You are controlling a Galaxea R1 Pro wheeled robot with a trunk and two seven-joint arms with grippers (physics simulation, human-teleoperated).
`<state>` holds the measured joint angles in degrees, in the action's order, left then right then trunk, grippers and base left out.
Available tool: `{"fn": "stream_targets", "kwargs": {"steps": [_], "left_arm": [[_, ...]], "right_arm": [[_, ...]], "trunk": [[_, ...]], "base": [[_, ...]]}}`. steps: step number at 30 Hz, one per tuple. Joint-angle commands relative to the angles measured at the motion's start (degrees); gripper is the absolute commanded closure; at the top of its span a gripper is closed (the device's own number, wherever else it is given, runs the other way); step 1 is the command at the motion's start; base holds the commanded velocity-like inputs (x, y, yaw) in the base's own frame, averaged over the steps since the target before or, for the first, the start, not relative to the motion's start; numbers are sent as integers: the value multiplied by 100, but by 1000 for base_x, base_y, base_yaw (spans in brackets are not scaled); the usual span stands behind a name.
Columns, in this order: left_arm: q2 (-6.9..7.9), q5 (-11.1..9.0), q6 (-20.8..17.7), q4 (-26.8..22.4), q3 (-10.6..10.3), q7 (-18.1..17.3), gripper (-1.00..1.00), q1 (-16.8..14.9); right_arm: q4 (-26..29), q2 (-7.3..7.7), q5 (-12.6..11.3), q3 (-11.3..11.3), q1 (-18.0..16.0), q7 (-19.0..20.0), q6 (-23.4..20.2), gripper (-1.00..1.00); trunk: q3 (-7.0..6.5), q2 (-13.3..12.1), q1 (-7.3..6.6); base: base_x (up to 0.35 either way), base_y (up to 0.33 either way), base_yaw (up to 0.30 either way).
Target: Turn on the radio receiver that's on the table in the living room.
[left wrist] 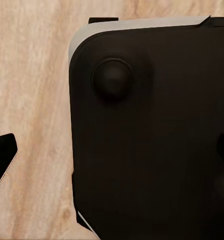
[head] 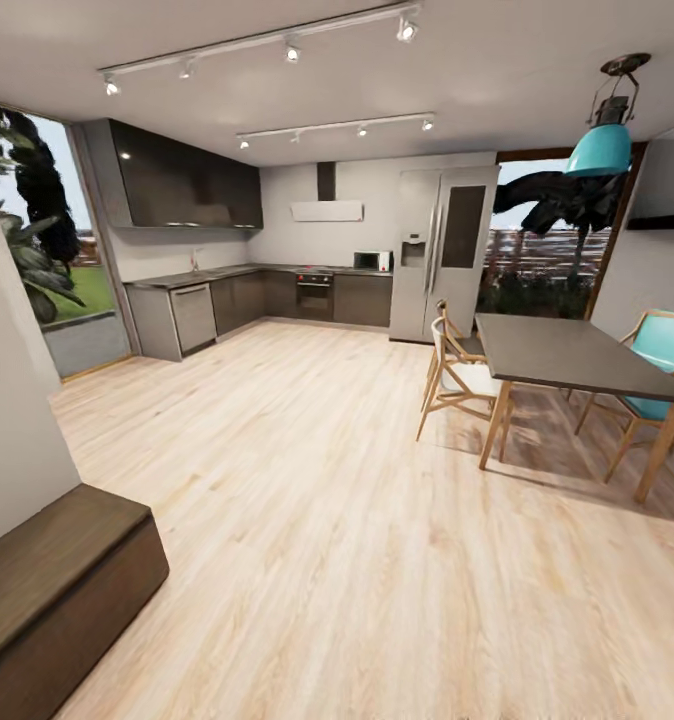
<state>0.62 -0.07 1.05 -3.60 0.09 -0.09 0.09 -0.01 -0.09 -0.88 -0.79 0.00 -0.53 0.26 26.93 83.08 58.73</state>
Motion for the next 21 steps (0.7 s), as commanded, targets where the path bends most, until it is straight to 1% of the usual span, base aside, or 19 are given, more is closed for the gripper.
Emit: {"fn": "stream_targets", "kwargs": {"steps": [1,21], "left_arm": [[0,1,0,0,0,0,-100,0],[0,-1,0,0,0,0,-100,0]], "right_arm": [[0,0,0,0,0,0,0,-100],[-4,0,-9,-1,2,-6,-9,-100]], "trunk": [[0,0,0],[0,0,0]], "base": [[0,0,-286],[0,0,-287]]}}
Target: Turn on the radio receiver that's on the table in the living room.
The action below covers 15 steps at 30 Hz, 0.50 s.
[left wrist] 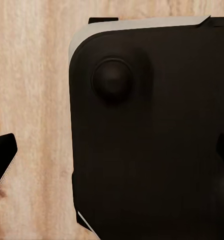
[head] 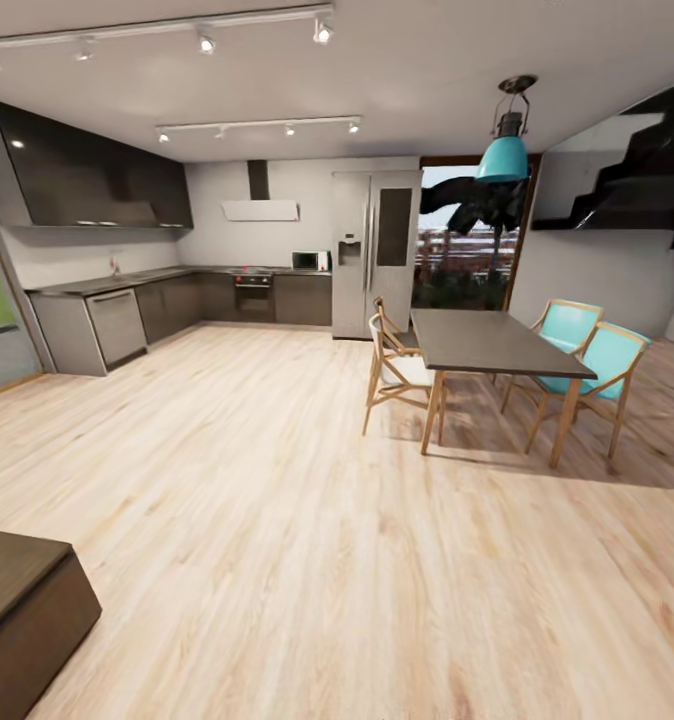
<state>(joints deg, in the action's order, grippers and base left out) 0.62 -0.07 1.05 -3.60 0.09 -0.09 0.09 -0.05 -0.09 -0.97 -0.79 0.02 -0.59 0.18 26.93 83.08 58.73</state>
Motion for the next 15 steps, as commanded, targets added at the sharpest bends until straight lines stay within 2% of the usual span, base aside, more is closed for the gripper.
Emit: {"fn": "stream_targets", "kwargs": {"steps": [1,15], "left_arm": [[0,-1,0,0,0,0,-100,0],[0,0,0,0,0,0,-100,0]], "right_arm": [[-1,0,0,0,-1,-1,0,-100],[0,0,0,-8,-1,-3,8,-100]], "trunk": [[0,0,0],[0,0,0]], "base": [[0,0,-288],[0,0,-288]]}}
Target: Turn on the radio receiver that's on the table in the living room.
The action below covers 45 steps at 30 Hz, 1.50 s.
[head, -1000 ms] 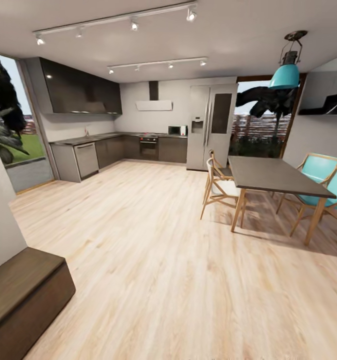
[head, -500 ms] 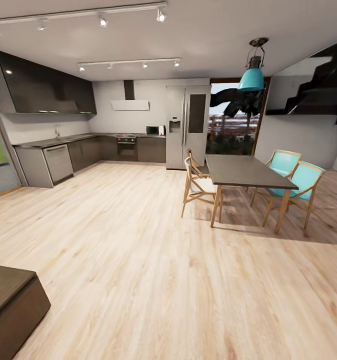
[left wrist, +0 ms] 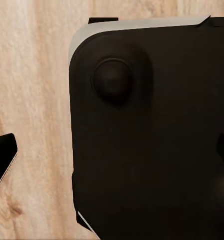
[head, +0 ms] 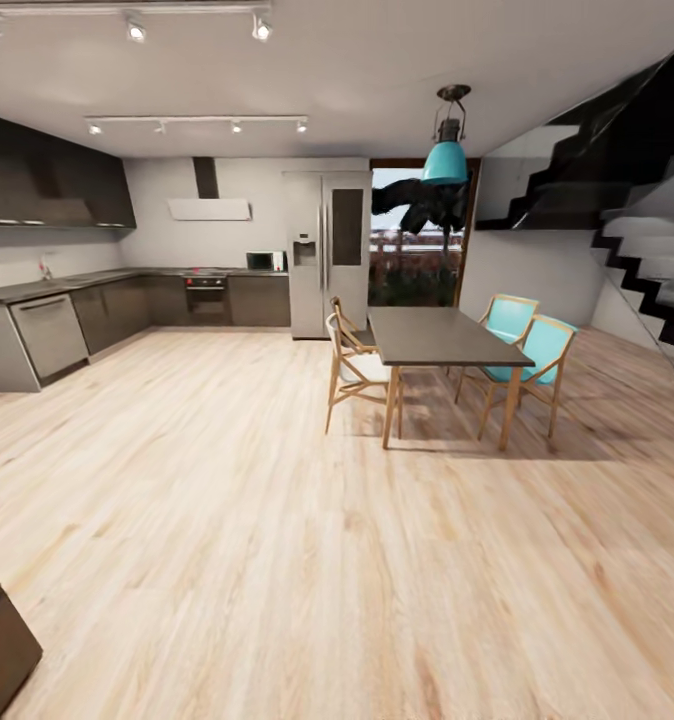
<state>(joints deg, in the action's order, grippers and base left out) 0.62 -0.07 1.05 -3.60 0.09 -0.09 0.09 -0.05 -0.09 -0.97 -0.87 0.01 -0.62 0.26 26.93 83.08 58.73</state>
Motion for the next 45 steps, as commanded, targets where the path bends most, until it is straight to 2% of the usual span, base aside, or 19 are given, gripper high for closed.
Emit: {"fn": "stream_targets", "kwargs": {"steps": [1,45], "left_arm": [[0,-1,0,0,0,0,-100,0],[0,-1,0,0,0,0,-100,0]], "right_arm": [[-2,0,0,0,0,0,0,-100],[-2,0,9,8,1,0,9,-100]], "trunk": [[0,0,0],[0,0,0]], "base": [[0,0,-288],[0,0,-290]]}}
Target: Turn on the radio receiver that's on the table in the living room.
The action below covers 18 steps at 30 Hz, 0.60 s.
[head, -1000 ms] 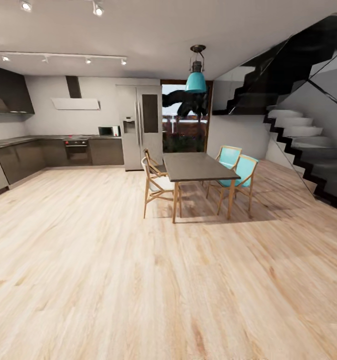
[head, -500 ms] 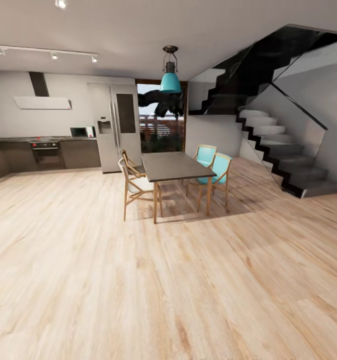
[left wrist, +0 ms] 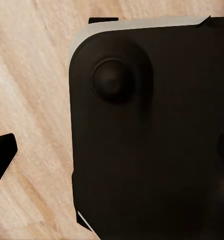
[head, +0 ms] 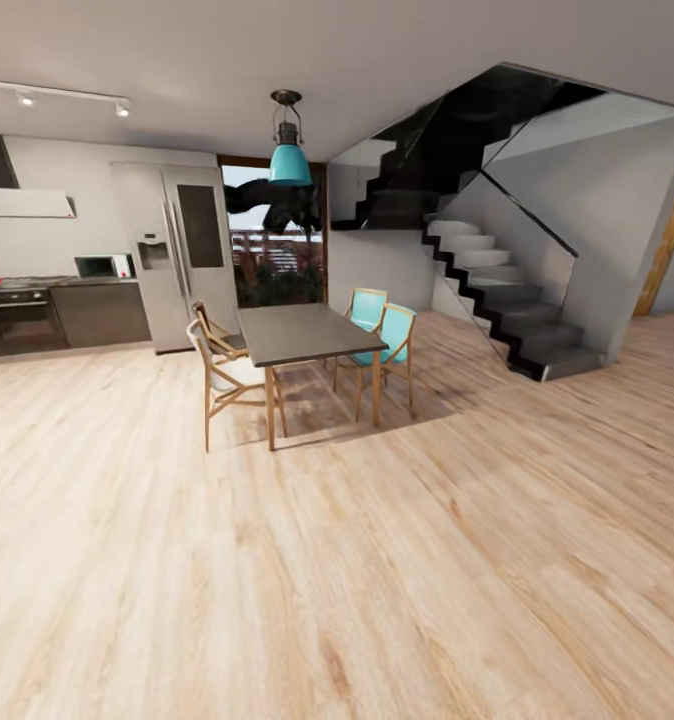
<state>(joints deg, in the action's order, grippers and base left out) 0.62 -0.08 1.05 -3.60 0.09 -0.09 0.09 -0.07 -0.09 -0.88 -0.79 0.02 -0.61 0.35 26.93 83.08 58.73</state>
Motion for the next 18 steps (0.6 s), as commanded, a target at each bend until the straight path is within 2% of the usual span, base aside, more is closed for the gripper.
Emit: {"fn": "stream_targets", "kwargs": {"steps": [1,18], "left_arm": [[0,2,0,0,0,0,-100,0],[0,3,0,0,-3,0,-100,0]], "right_arm": [[0,0,0,0,0,0,0,-100],[0,0,0,8,0,4,0,-100]], "trunk": [[0,0,0],[0,0,0]], "base": [[0,0,-290],[0,0,-290]]}}
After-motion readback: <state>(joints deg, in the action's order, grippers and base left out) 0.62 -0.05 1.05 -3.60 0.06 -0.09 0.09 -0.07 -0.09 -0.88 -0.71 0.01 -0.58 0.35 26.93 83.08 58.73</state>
